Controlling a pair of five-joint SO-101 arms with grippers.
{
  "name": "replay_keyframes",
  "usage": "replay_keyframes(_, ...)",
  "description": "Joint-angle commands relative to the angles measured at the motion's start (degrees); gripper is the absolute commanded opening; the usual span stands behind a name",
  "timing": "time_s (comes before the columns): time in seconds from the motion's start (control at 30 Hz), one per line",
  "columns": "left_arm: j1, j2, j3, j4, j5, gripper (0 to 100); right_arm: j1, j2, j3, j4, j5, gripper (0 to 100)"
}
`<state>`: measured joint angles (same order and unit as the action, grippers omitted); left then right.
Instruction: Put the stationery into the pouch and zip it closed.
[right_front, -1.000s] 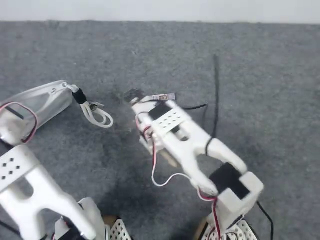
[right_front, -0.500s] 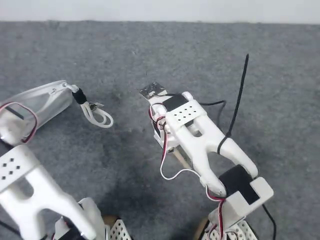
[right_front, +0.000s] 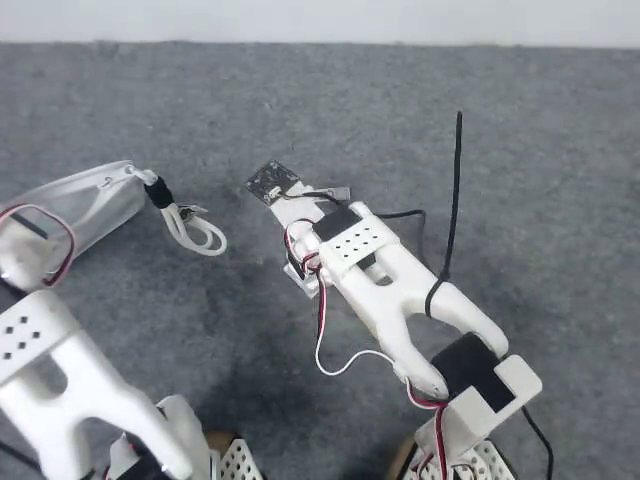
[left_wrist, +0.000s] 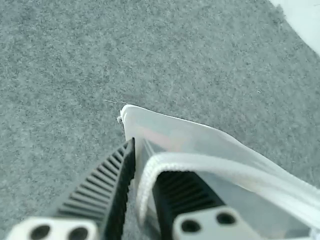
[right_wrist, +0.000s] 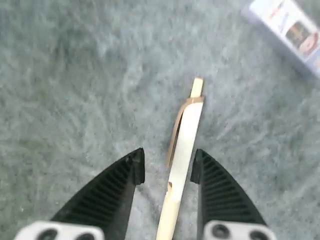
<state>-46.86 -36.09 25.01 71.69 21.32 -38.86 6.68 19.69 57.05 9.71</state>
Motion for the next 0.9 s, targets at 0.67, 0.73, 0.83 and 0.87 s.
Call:
replay_keyframes(0.67,0.09,-0.09,-0.75,-2.2,0.7,1,-0.13,2.15,-8.53,6.64,0.79,0.6)
replay_keyframes(0.73,0.18,-0.35,-0.75,-2.2,0.7,1,-0.22,-1.8,-8.53,9.63,0.88,0.6)
replay_keyframes(0.83,0.26,-0.35,-0.75,-2.11,0.7,1,-0.48,-7.25,-8.53,12.35,0.26,0.6)
replay_keyframes(0.87,0.44,-0.35,-0.84,-2.11,0.7,1,-0.48,-8.66,-8.53,12.88,0.18,0.6)
